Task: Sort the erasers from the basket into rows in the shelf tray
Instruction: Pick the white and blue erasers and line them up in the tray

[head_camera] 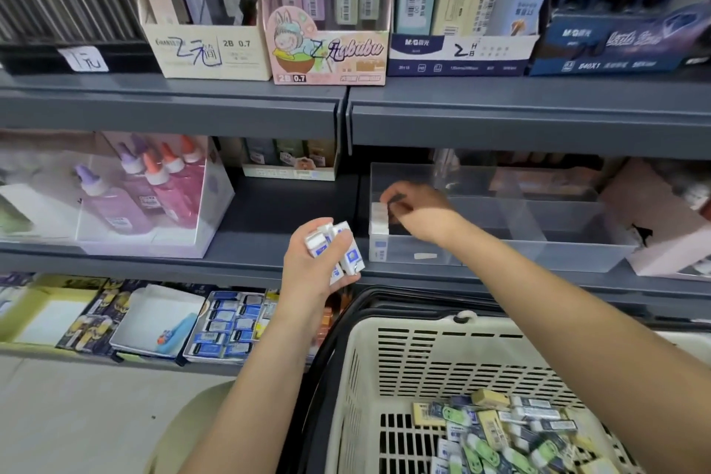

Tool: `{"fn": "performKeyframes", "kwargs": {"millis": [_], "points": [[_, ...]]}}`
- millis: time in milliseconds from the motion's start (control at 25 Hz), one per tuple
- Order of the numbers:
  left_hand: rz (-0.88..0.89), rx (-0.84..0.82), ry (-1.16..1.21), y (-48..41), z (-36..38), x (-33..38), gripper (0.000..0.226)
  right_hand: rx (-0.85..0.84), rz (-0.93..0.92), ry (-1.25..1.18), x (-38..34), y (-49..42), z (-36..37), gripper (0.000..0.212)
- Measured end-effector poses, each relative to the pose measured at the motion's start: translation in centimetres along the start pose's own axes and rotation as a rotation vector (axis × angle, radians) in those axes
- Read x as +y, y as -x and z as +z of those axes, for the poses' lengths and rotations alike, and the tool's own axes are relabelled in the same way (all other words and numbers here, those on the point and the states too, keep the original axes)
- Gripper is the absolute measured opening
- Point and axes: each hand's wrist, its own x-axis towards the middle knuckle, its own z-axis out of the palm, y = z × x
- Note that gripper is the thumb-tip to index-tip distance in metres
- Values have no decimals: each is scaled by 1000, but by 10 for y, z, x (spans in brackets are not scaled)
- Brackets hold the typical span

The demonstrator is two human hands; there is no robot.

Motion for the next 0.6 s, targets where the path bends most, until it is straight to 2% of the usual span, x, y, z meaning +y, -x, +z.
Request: {"fn": "performKeyframes", "kwargs": {"millis": [120, 200, 280, 360, 480, 600], "points": [[-13, -68, -8, 0, -1, 4, 24, 99, -10, -18, -1, 12, -7, 23], [-21, -114, -4, 2, 1, 8, 23, 181, -96, -125, -7, 30, -8, 18], [-22, -162, -15, 6, 3, 13, 23, 101, -177, -225, -19, 51, -4, 20], [-27, -213, -18, 12, 6, 19, 26, 7, -175, -251, -28, 69, 1, 22], [-21, -256, 0, 20, 5, 27, 31, 6, -112, -259, -36, 89, 1, 15], [-11, -251, 14, 28, 0, 31, 24, 26, -70, -297, -43, 101, 2, 13]]}}
